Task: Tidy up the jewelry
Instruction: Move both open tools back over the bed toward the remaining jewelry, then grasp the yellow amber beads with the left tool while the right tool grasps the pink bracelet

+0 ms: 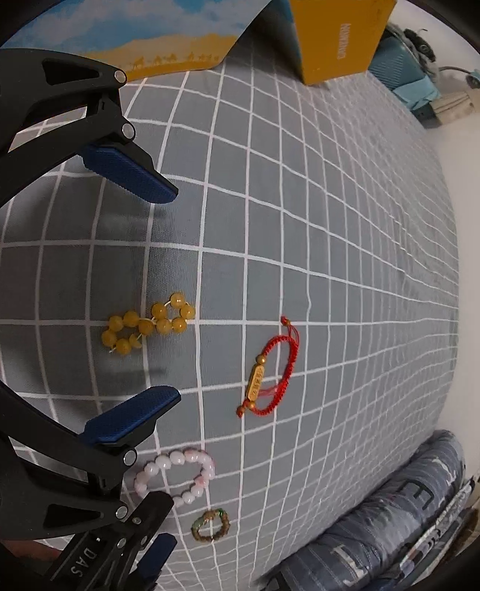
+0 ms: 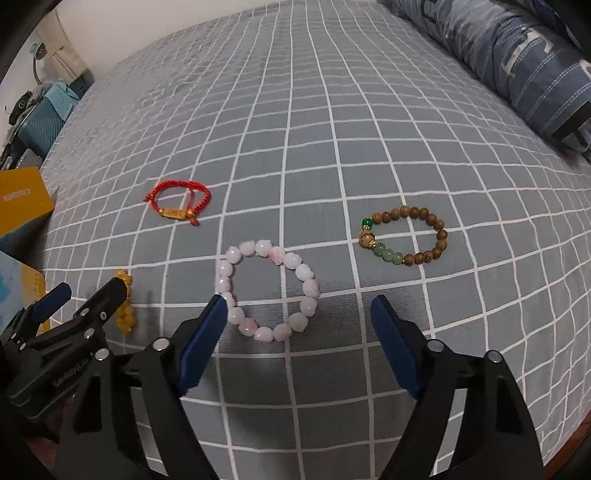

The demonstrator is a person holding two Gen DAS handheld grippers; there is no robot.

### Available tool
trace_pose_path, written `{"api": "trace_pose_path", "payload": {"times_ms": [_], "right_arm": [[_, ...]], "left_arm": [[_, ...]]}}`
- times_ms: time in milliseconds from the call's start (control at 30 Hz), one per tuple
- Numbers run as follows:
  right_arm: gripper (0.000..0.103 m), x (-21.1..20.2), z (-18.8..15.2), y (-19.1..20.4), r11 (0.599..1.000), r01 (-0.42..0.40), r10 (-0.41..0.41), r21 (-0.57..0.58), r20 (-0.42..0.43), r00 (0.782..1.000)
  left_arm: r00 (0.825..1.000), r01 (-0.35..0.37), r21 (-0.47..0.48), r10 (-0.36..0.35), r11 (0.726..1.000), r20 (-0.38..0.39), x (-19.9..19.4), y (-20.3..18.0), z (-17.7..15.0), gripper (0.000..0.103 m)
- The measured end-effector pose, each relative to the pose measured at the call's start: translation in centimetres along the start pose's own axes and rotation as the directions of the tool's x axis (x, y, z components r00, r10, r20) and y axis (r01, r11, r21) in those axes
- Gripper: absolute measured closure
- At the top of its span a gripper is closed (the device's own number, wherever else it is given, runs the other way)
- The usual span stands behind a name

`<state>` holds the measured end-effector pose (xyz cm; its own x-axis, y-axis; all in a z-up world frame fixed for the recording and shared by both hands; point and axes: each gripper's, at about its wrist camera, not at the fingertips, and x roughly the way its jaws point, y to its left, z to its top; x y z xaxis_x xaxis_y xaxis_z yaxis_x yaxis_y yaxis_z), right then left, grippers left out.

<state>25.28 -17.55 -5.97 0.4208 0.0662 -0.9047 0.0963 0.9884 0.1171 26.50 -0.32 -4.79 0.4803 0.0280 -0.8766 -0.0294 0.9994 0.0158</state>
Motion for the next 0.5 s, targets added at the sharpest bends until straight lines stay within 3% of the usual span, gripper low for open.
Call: {"api": "trace_pose_path", "payload": {"times_ms": [367, 500], "right_arm": [[0.044, 2.3, 0.1, -1.1, 0.999, -0.006, 0.008, 0.032, -0.038, 0.999], [0.048, 2.4, 0.2, -1.2, 0.999, -0.004, 0.005, 0.045, -0.034, 0.999]], "left_arm": [[0.999, 0.005, -0.003, -0.005, 1.000, -0.037, 1.9, -0.7, 0.0, 0.007], [0.998, 0.011, -0.007, -0.012, 1.000, -0.063, 2.7, -0.7, -0.1, 0.016]]}}
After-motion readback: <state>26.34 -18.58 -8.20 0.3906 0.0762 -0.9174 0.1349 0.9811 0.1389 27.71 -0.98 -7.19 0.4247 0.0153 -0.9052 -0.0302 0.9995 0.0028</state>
